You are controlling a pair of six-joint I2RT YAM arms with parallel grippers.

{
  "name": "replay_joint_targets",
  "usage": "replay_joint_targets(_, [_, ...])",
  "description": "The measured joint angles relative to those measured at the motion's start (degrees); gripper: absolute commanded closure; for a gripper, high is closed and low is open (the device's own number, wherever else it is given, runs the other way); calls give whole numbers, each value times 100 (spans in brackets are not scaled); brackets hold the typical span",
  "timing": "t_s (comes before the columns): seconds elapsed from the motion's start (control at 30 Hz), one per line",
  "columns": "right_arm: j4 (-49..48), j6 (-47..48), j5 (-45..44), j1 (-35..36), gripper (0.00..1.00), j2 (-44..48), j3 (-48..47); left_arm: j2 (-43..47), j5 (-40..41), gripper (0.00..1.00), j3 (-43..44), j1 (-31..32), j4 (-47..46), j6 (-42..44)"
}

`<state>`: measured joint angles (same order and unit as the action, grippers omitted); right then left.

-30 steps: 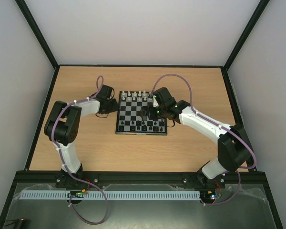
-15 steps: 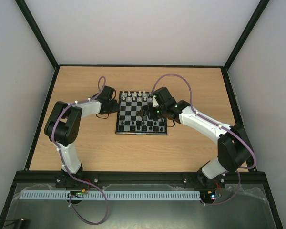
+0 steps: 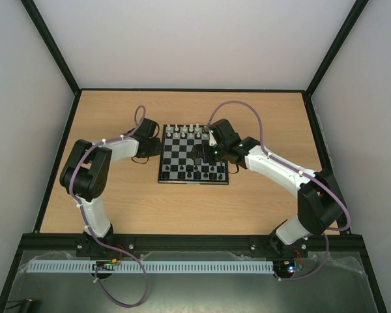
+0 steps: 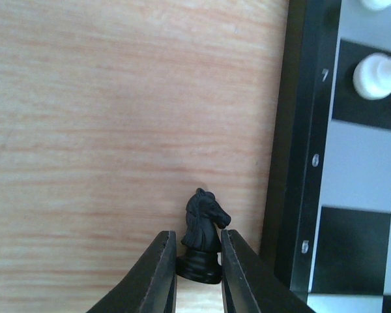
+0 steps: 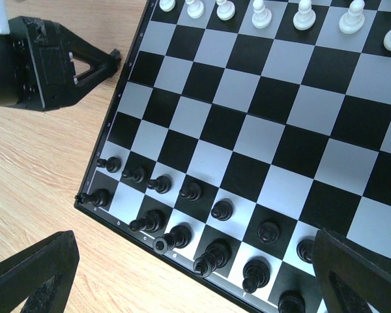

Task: Set up the chess pieces on the board
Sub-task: Pick up the chess piece at the center of the board, then place the chess piece on the chessboard.

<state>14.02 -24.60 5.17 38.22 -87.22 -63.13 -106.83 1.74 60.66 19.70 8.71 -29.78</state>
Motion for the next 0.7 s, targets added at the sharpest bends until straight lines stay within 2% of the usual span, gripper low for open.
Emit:
replay_joint_targets(0.2, [-24, 0, 9, 0, 1, 0, 0, 496, -76, 89, -221, 72, 308, 105])
replay_joint_targets(0.47, [-22, 0, 92, 0, 1, 0, 0, 2087, -321, 88, -584, 284, 457, 199])
replay_joint_targets(0.7, [297, -129, 459, -175, 3, 448, 7, 3126, -428, 88, -885, 1165, 487, 199])
